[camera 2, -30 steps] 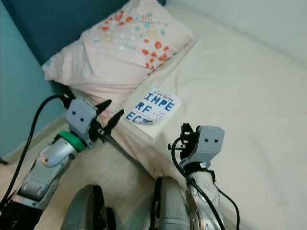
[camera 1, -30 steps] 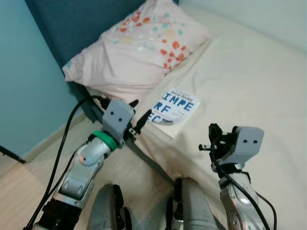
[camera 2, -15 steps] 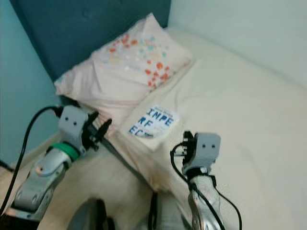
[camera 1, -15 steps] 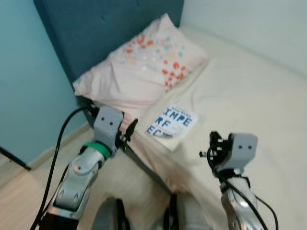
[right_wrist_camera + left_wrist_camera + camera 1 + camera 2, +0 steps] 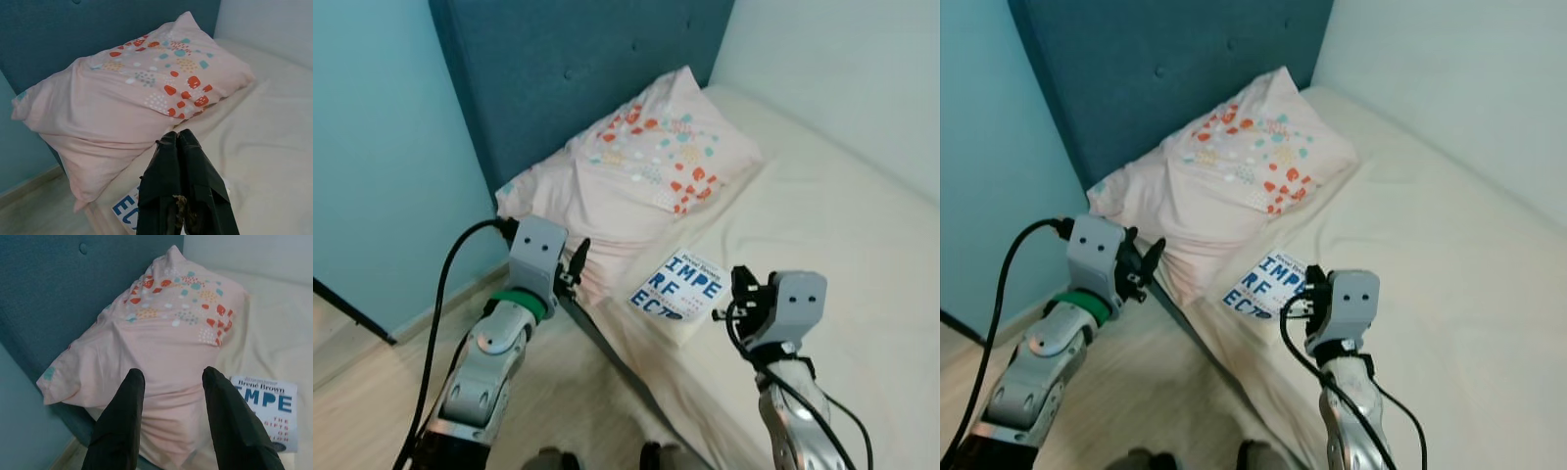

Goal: Clean up the room

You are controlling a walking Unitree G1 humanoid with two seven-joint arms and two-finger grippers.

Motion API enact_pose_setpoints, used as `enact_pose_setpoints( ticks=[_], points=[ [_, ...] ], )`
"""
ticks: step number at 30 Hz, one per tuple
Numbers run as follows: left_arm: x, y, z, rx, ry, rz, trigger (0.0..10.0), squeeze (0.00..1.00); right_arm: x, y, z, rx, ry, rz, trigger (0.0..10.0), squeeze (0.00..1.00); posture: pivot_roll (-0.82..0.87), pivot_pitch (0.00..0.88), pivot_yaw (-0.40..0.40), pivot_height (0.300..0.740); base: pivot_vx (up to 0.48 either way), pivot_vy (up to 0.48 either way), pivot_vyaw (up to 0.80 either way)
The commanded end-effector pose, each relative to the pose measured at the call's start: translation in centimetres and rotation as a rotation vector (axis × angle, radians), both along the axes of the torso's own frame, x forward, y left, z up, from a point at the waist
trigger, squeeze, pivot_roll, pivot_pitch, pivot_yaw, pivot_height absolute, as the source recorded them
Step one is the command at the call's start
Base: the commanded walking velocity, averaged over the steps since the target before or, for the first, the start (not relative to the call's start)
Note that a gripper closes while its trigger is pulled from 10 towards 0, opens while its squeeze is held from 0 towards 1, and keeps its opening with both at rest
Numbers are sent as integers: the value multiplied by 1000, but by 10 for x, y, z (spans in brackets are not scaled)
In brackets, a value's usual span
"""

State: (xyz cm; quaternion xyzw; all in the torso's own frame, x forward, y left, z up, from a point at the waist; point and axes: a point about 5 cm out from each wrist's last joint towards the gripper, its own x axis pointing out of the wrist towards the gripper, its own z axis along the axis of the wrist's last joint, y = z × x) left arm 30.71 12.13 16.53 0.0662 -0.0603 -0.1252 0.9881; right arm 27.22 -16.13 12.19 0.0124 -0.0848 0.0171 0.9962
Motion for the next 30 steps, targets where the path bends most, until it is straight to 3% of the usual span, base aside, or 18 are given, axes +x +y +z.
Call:
enact_pose_setpoints(
  ticks=[1, 12, 30],
  points=[
    [-1, -3, -9, 6, 40, 0, 10000, 0, -4, -3, -11, 0, 40, -9, 10000, 0, -44, 119, -20, 740, 0, 0, 0],
    [-1, -5, -12, -8, 74, 9, 10000, 0, -3, 0, -15, 20, 57, -24, 10000, 0, -40, 126, -14, 740, 0, 0, 0],
    [-2, -6, -9, -7, 59, -4, 10000, 0, -2, 1, -17, 27, 54, -29, 10000, 0, -34, 126, -3, 740, -415, 0, 0]
  ],
)
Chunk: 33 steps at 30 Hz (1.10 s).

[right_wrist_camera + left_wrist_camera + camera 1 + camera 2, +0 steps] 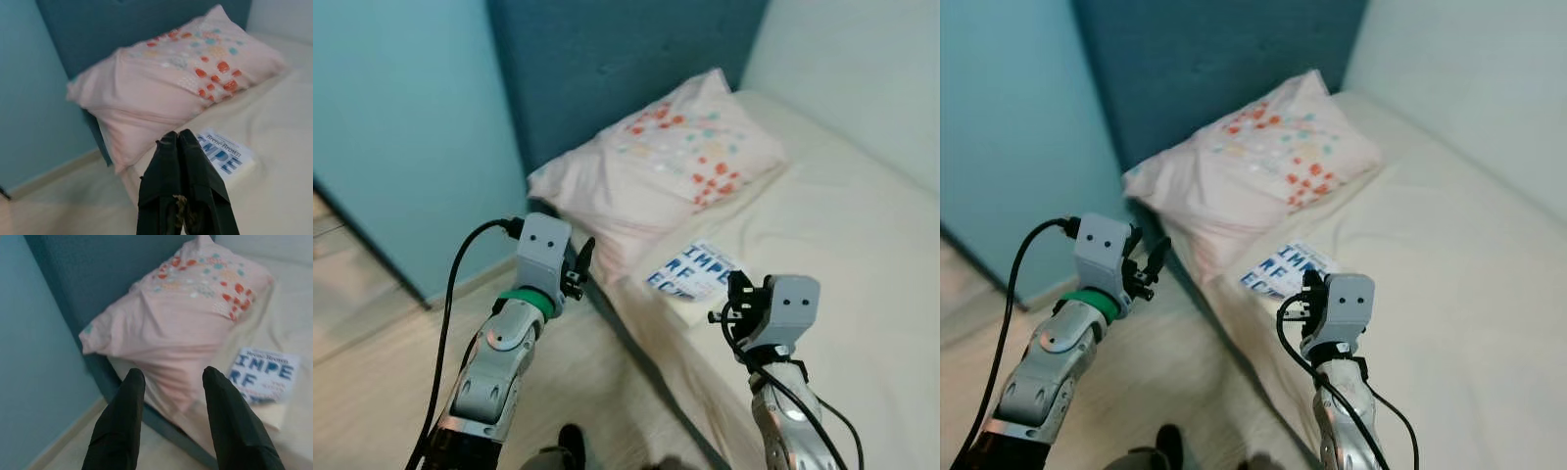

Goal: Clean up the room

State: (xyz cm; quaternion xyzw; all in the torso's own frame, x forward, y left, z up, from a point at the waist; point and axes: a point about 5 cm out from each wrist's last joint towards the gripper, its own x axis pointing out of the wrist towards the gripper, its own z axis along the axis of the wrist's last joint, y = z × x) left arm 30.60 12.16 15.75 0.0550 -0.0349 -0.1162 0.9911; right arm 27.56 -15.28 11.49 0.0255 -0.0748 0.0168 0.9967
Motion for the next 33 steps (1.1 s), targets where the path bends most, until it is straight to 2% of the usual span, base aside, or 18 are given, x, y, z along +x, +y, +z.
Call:
enact_pose_setpoints(
  ticks=[1, 21, 24, 27, 28, 30, 33],
  points=[
    [-1, -6, -1, 11, 8, -26, 10000, 0, -5, -8, -10, 1, 37, -32, 10000, 0, -34, 126, -3, 740, -401, 0, 0],
    [-2, -5, -2, 13, 14, -26, 10000, 0, -4, -9, -13, 6, 51, -42, 10000, 0, -31, 124, 1, 740, -368, 0, 0],
    [-2, -3, -12, 24, 88, -35, 10000, 0, -3, -11, -17, 25, 71, -50, 10000, 0, -30, 118, 1, 740, 0, 0, -533],
    [-2, -2, -15, 30, 111, -37, 10000, 0, -3, -11, -18, 32, 77, -53, 10000, 0, -30, 118, 1, 740, 0, 0, -800],
    [-3, 3, -23, 49, 163, -24, 10000, 0, -3, -14, -21, 40, 89, -60, 10000, 0, -30, 118, 1, 740, 0, 0, -800],
    [-3, 6, -26, 59, 179, -14, 10000, 0, -3, -14, -23, 41, 95, -63, 10000, 0, -26, 112, 2, 740, 0, 0, -800],
    [-6, 17, -36, 136, 201, 1, 10000, 0, -3, -16, -27, 46, 111, -66, 10000, 0, -26, 112, 2, 740, 0, 0, -800]
  ],
)
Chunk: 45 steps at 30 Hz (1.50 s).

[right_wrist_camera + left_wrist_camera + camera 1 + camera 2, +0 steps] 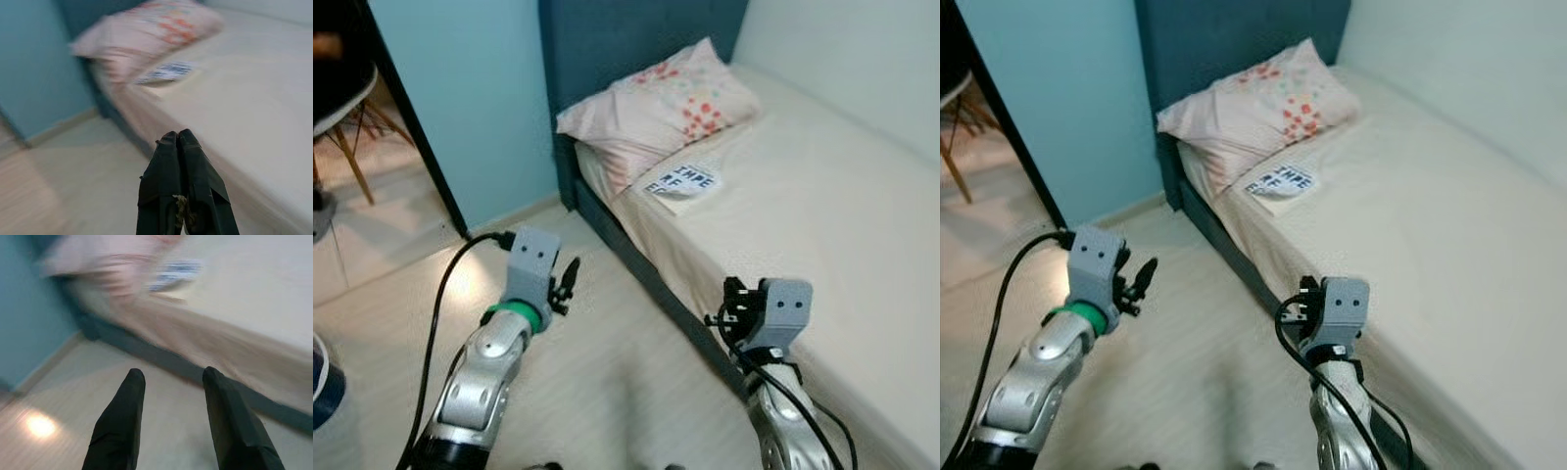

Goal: Clean up the room

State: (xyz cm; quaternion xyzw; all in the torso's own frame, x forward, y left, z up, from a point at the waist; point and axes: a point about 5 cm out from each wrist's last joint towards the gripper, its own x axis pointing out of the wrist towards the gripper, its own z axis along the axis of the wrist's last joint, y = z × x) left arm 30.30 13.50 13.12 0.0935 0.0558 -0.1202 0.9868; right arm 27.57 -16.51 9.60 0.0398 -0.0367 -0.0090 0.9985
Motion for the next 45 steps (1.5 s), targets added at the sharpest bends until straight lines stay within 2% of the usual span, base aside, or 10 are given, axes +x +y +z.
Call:
enact_pose_setpoints(
  ticks=[1, 4, 11, 13, 14, 17, 18, 19, 38, 45],
  points=[
    [-3, 6, -10, 25, 34, 13, 10000, 0, -3, -4, -9, 14, 35, -17, 10000, 0, -22, 109, 2, 740, 0, 0, -800],
    [-2, 10, -14, -10, 64, 36, 10000, 0, -3, -3, -11, 10, 42, -9, 10000, 0, -21, 105, 1, 740, 0, 0, -800],
    [-3, 13, -25, 25, 75, 40, 10000, 0, -5, -3, -21, -10, 74, 4, 10000, 0, -27, 104, -1, 740, 0, 0, -800],
    [-5, 20, -45, 85, 95, 76, 10000, 0, -11, -6, -42, -31, 148, 7, 10000, 0, -27, 104, -1, 740, 0, 0, -800],
    [-5, 20, -45, 85, 95, 76, 10000, 0, -11, -6, -42, -31, 148, 7, 10000, 0, -27, 104, -1, 740, 0, 0, -800],
    [-14, 33, -75, 158, 184, 107, 10000, 0, -23, -11, -67, -45, 246, -15, 10000, 0, -28, 108, 1, 740, 0, 0, -800],
    [-14, 33, -75, 158, 184, 107, 10000, 0, -23, -11, -67, -45, 246, -15, 10000, 0, -28, 108, 1, 740, 0, 0, -800],
    [-18, 40, -87, 158, 236, 132, 10000, 0, -28, -13, -74, -43, 271, -21, 10000, 0, -28, 108, 1, 740, 0, 0, -800],
    [-17, 38, -98, 142, 234, 139, 10000, 0, -24, -15, -73, -45, 237, -24, 10000, 0, -28, 116, -1, 740, 0, 0, -800],
    [-30, 50, -126, 227, 329, 167, 10000, 0, -32, -17, -104, -56, 385, 0, 10000, 0, -22, 108, -1, 740, 0, 0, -800]
  ],
)
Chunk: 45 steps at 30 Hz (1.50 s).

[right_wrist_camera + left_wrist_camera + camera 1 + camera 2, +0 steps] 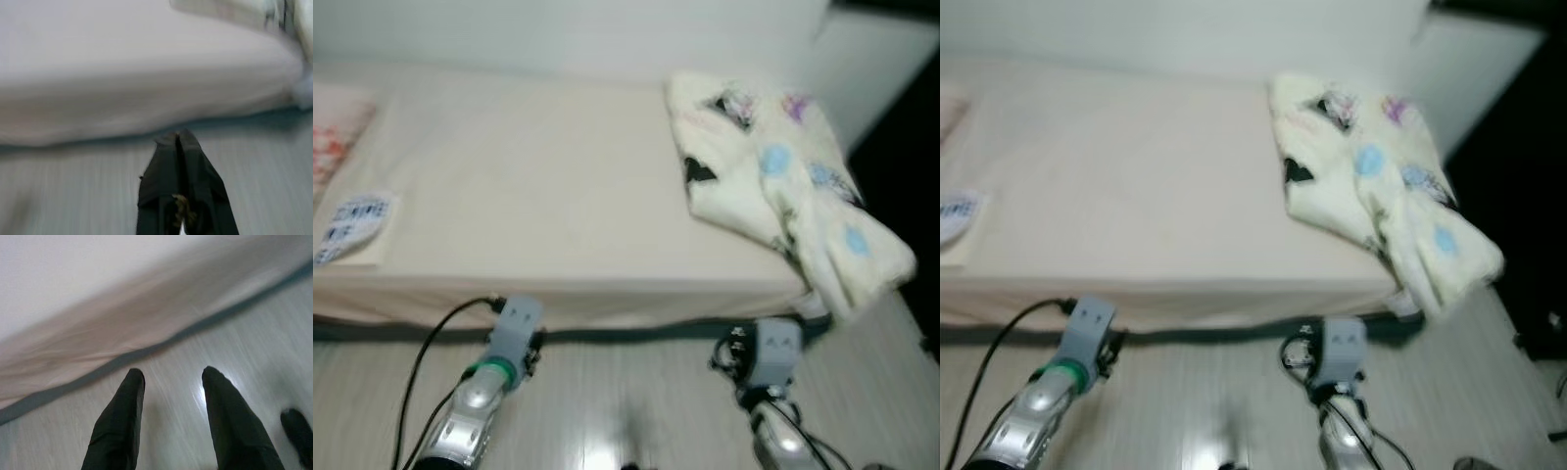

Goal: Clean up the room

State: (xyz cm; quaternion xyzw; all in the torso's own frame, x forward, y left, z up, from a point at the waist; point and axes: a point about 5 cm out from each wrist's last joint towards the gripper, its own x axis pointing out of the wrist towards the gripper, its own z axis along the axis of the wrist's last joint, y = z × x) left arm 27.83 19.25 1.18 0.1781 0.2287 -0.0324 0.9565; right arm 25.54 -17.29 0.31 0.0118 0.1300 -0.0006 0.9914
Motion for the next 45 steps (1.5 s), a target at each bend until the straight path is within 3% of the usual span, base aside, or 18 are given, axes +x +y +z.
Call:
enact_pose_setpoints(
  ticks=[1, 6, 12, 19, 25, 27, 30, 31, 35, 45],
  points=[
    [-9, -3, -14, 11, 48, -5, 10000, 0, -13, -8, -17, -18, 88, -11, 10000, 0, -9, 100, -6, 740, 0, 0, -800],
    [-17, 2, -20, 17, 46, 26, 10000, 0, -10, 0, -20, -17, 108, 53, 10000, 0, 42, 94, -50, 740, 0, 0, -800],
    [-10, -3, -9, -47, -60, 57, 10000, 0, 2, 8, -12, -46, 75, 150, 10000, 0, 83, 87, -96, 740, 0, 0, -800],
    [-3, -10, -1, -48, -125, 21, 10000, 0, 14, 8, -3, -61, 32, 176, 10000, 0, 85, 82, -110, 740, 0, 0, -800],
    [2, -14, 2, -22, -135, -40, 10000, 0, 18, 8, -1, -50, 14, 145, 10000, 0, 74, 73, -49, 740, 0, 0, -800],
    [5, -11, 4, -6, -127, -64, 10000, 0, 17, 13, -3, -30, 13, 123, 10000, 0, 91, 67, 13, 740, 0, 0, -800],
    [6, -11, 4, 5, -125, -81, 10000, 0, 16, 14, -4, -20, 14, 113, 10000, 0, 91, 67, 13, 740, 0, 0, -800],
    [10, -5, 8, 30, -121, -111, 10000, 0, 17, 20, -6, 8, 15, 88, 10000, 0, 101, 51, 58, 740, 0, 0, -800],
    [15, 2, 14, 43, -126, -115, 10000, 0, 19, 25, -5, 22, 13, 80, 10000, 0, 99, 46, 64, 740, 0, 0, -800],
    [19, 2, 14, 25, -123, -92, 10000, 0, 21, 23, -3, 10, 2, 97, 10000, 0, 101, 49, 53, 740, 0, 0, -800]
  ],
)
